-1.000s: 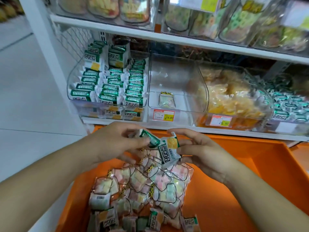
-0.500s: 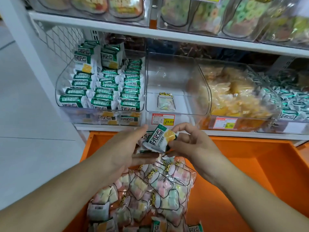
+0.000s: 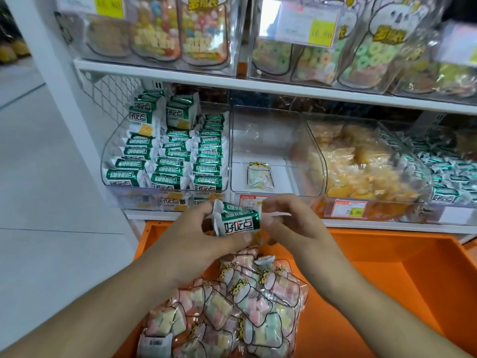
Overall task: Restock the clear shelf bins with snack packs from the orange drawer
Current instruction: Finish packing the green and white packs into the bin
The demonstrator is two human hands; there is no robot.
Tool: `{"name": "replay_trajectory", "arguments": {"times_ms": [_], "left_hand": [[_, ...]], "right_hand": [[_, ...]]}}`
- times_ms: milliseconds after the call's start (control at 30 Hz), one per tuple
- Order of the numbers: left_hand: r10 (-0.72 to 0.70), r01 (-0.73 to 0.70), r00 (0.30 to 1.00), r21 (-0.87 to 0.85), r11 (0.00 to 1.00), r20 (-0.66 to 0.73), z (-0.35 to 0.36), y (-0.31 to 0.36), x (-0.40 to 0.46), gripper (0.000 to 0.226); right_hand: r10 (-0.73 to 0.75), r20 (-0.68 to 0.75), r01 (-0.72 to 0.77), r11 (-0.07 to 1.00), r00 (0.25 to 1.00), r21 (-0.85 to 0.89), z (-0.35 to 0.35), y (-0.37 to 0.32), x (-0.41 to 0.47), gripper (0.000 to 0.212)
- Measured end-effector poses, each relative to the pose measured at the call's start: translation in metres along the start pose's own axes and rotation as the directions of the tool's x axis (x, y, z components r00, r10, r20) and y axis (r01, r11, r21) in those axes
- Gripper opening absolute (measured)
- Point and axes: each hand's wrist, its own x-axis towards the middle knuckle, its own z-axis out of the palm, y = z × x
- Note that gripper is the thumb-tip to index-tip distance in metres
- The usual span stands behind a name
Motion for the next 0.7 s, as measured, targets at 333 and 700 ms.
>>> {"name": "replay_trajectory", "arguments": {"times_ms": [333, 700], "left_hand": [[0.091, -0.084, 0.992, 0.089, 0.992, -0.082, -0.022, 0.018, -0.010, 0.056], [0.137, -0.115, 0.969, 0.117, 0.986, -0.207, -0.084, 0.028, 0.024, 0.070]], "right_hand": [[-0.012, 0.103, -0.005, 0.987, 0.995, 0.161, 0.018, -0.030, 0.014, 0.030], [-0.101, 0.096, 0.113, 0.985, 0.990, -0.133, 0.069, -0.063, 0.083, 0.039]]}}
